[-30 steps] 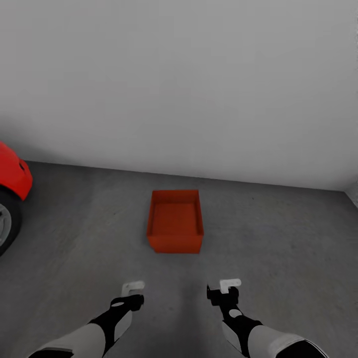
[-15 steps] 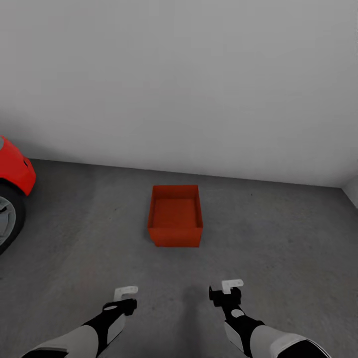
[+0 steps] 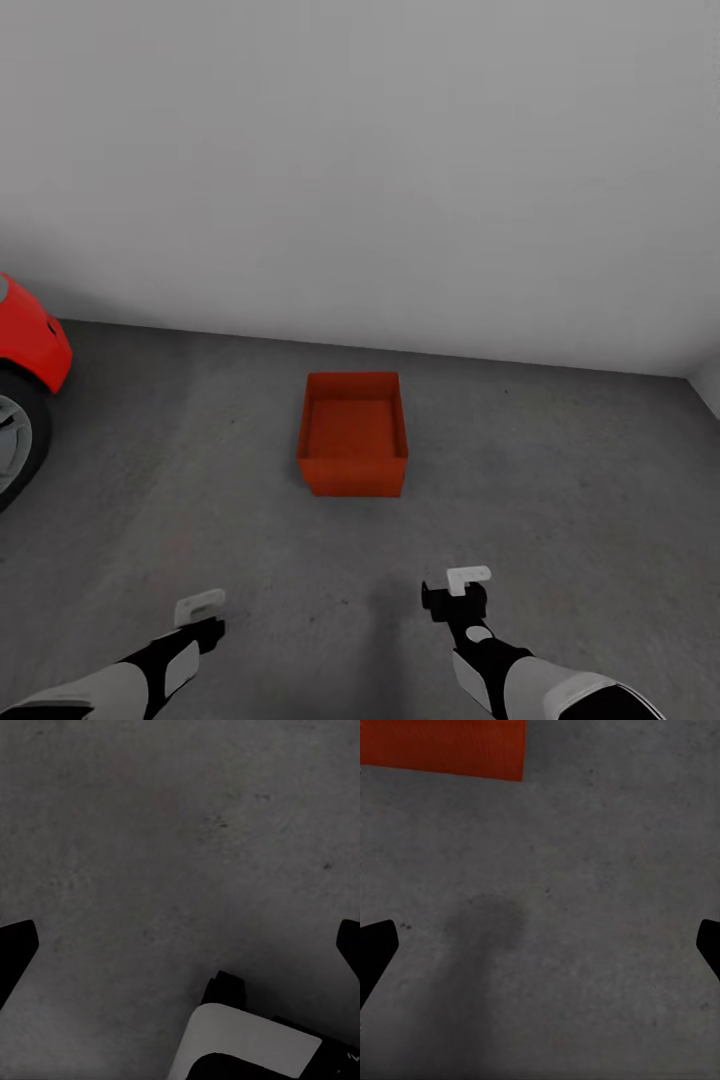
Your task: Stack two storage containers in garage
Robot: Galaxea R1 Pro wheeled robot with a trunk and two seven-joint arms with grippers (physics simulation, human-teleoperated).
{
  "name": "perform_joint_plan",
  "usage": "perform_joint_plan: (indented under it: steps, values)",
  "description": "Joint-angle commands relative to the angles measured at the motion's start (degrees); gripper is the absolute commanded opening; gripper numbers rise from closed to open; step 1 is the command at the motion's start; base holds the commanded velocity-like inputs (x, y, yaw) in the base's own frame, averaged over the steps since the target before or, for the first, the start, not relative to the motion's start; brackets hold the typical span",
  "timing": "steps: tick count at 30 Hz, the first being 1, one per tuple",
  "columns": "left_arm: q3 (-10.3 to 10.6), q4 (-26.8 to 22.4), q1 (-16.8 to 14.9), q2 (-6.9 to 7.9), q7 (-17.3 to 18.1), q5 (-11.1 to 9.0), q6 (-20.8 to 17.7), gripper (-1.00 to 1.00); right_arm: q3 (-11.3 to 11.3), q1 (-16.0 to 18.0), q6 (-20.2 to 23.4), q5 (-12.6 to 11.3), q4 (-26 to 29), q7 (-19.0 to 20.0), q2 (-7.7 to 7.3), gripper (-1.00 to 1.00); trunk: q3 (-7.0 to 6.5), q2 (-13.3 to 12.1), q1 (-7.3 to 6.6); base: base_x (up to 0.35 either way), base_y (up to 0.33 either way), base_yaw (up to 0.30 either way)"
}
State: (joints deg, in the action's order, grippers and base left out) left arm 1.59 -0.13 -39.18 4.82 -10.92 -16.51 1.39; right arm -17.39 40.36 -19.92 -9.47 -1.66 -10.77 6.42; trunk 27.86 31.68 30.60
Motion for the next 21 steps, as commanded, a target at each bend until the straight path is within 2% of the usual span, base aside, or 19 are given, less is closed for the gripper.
perform_joint_plan:
  steps: [1,18,21]
  values:
    - [0.2,0.1,0.0,0.06,-0.1,-0.4,0.1,1.00,-0.5,0.1,-0.3,-0.6,-0.2,-0.1,0.06,1.00,0.06,0.1,0.02,0.000,0.000,0.000]
    - [0.2,0.1,0.0,0.37,-0.1,-0.5,0.0,1.00,-0.5,0.0,-0.1,-0.5,-0.3,0.0,0.54,1.00,0.06,0.1,0.02,0.000,0.000,0.000]
    - [0.2,0.1,0.4,0.55,-0.1,-0.5,0.0,1.00,-0.5,-1.4,2.1,-0.4,-0.2,0.1,0.00,1.00,0.06,0.1,0.02,0.000,0.000,0.000]
